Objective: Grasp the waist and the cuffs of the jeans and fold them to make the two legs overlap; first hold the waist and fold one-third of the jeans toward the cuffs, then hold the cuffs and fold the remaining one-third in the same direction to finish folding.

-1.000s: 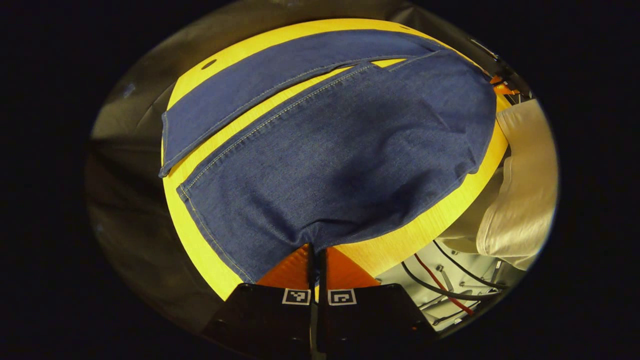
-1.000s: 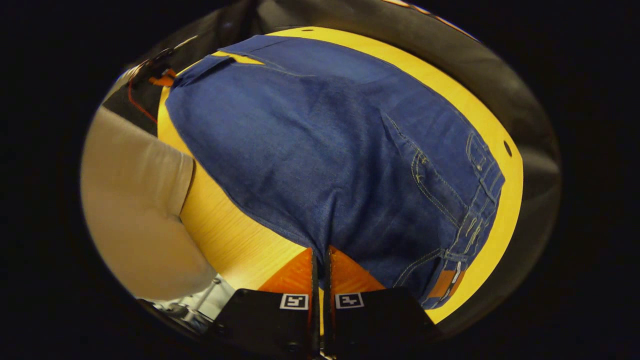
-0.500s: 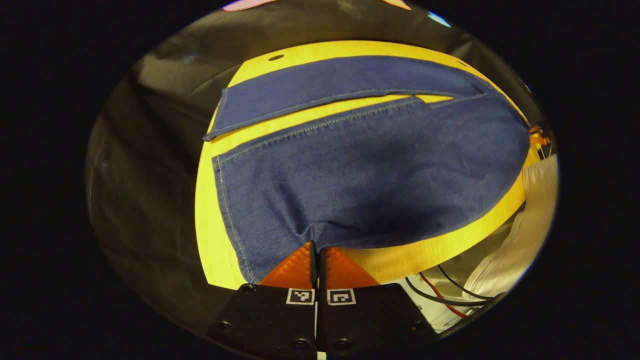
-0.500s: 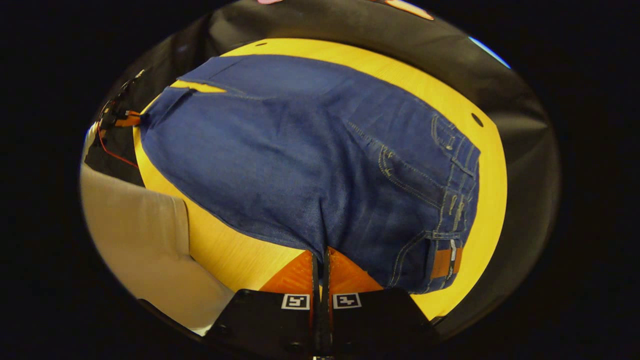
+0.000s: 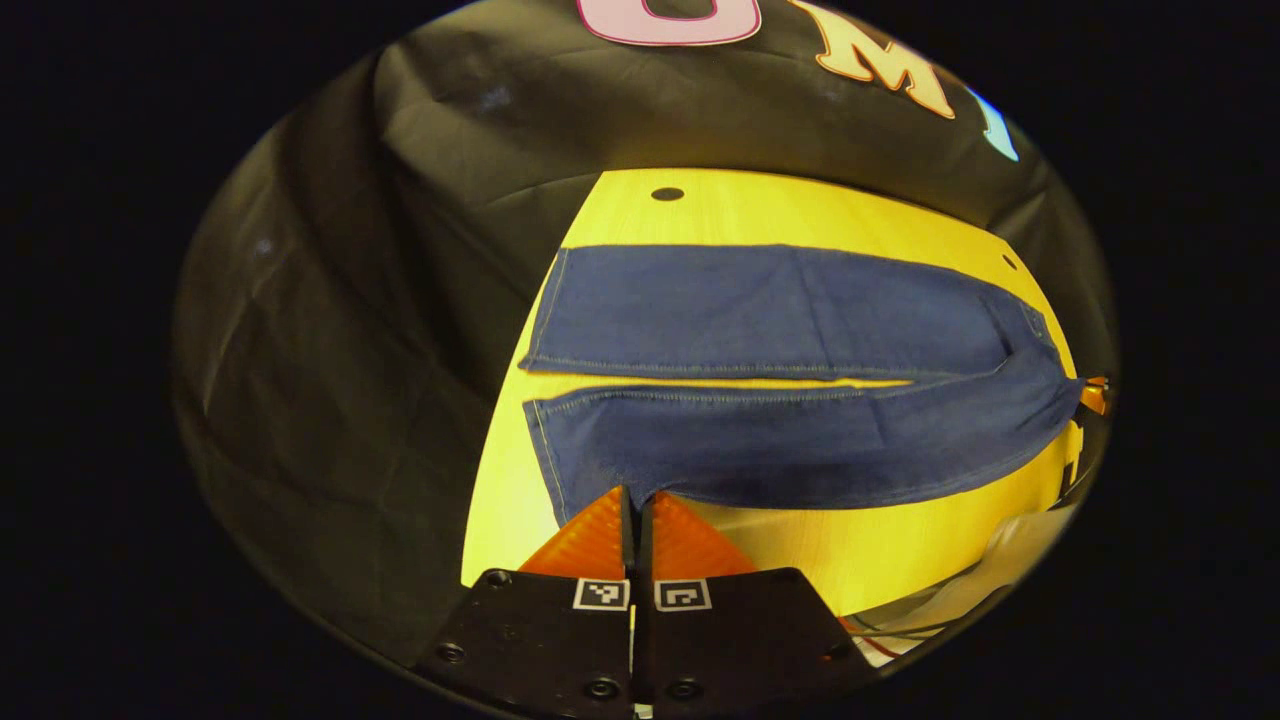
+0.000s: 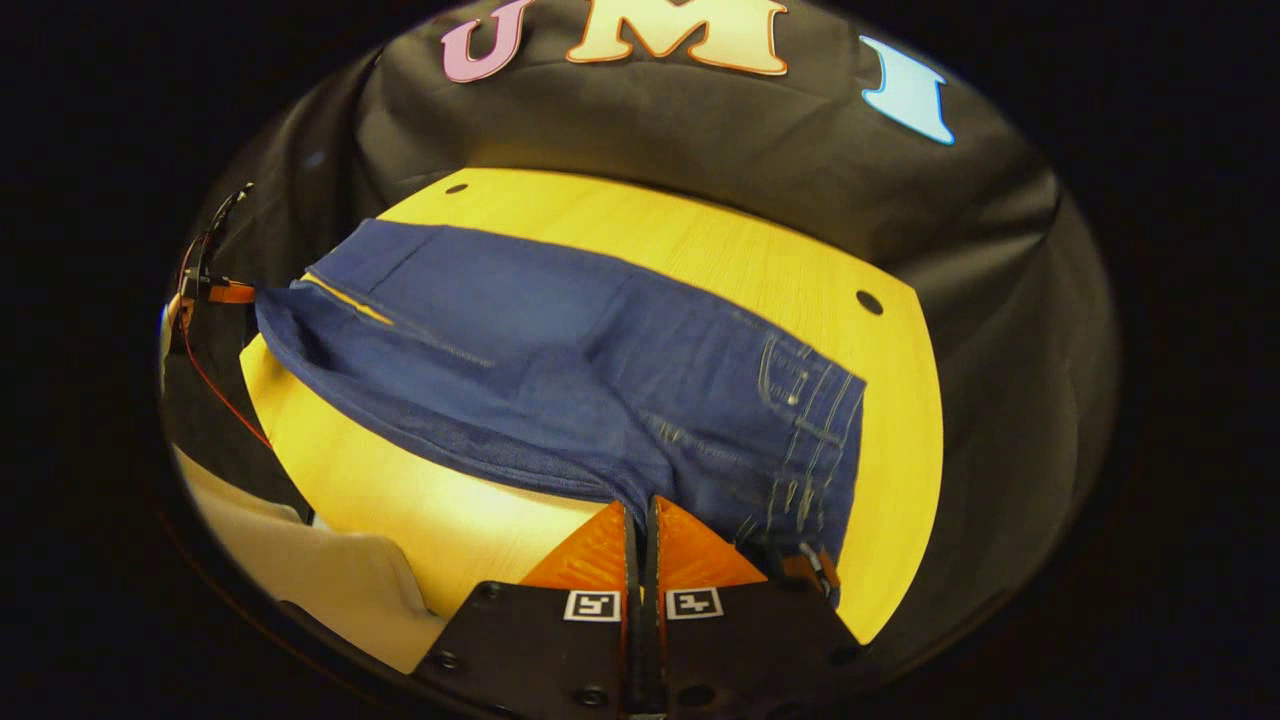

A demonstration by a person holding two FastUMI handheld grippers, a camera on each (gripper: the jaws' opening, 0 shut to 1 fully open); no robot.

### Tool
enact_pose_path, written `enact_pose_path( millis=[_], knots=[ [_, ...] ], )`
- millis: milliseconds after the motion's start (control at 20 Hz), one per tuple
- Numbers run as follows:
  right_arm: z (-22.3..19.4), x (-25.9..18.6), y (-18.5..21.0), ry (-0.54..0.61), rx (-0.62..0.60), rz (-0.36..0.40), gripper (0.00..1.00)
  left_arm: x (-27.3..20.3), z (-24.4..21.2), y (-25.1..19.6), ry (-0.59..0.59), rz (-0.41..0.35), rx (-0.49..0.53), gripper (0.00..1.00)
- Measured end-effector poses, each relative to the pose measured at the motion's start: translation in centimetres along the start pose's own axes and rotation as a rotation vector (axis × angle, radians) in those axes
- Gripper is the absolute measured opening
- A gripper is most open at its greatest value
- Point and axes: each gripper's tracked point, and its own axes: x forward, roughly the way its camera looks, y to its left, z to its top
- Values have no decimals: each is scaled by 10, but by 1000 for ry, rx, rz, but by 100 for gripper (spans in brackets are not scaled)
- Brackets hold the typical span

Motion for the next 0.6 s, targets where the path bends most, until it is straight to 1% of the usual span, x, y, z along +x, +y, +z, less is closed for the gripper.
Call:
enact_pose_path(
  millis=[50,100,150,250,350,400,500,550,600],
  knots=[
    [17,4,-7,-14,-10,-7,3,2,12,2,3,13,10,0],
    [34,10,-14,-22,-17,-14,0,5,22,4,11,28,23,0],
    [52,16,-19,-32,-23,-17,2,16,38,4,15,40,42,0],
    [82,36,-29,-36,-42,-28,2,31,73,6,7,67,86,0],
    [106,67,-38,-25,-53,-28,0,56,105,6,10,83,115,0],
    [112,88,-42,-10,-46,-25,2,72,116,7,16,95,130,0],
    [125,130,-50,12,-30,-26,2,106,133,5,32,115,170,0],
    [129,151,-53,25,-27,-27,0,123,140,4,41,124,201,0],
    [128,172,-54,38,-10,-24,2,136,143,-4,50,133,231,0]
  ],
)
